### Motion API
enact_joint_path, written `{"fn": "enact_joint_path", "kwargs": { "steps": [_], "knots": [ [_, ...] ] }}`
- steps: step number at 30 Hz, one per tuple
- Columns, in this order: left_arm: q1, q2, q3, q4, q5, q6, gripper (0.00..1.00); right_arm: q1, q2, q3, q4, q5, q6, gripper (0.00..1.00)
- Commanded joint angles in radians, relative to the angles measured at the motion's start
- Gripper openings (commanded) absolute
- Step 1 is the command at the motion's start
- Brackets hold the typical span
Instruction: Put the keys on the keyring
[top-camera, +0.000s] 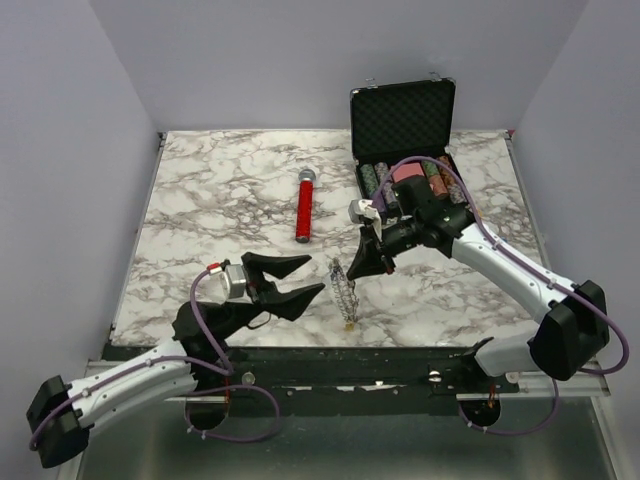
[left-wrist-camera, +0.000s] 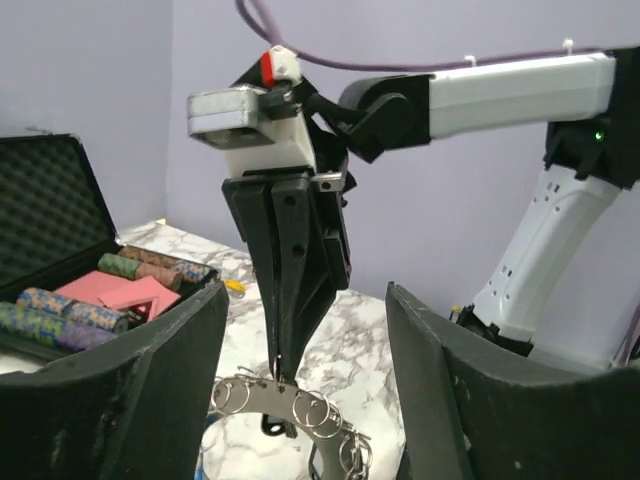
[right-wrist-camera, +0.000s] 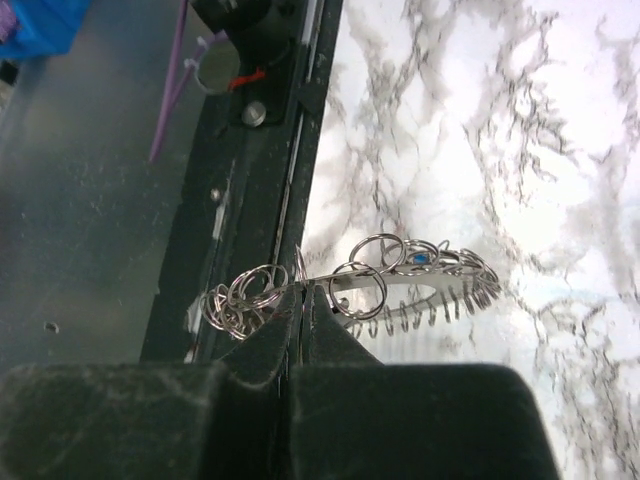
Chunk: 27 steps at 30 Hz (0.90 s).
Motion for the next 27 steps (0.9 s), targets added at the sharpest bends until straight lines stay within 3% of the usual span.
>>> {"fn": "enact_joint_path", "kwargs": {
  "steps": [1,5,9,13,20,27],
  "knots": [
    [-0.001,-0.207,0.147,-0.704,0.076,0.181,0.79,0.041,0.048,0.126,-0.258,0.115,-0.232,0.0],
    [0.002,-0.202,0.337,-1.095,0.114,0.333,0.83,0.114,0.117,0.253,-0.488,0.27,-0.39,0.0],
    [0.004,-0.098,0.457,-1.247,0.128,0.393,0.89,0.16,0.133,0.326,-0.57,0.397,-0.435,0.0],
    [0.004,-0.053,0.434,-1.151,0.163,0.384,0.89,0.178,0.124,0.381,-0.601,0.494,-0.434,0.0],
    [0.004,0.1,0.44,-0.942,0.18,0.342,0.61,0.22,0.147,0.429,-0.656,0.603,-0.429,0.0],
    [-0.025,0.206,0.393,-0.708,0.135,0.283,0.54,0.221,0.164,0.459,-0.668,0.585,-0.42,0.01]
  ]
}}
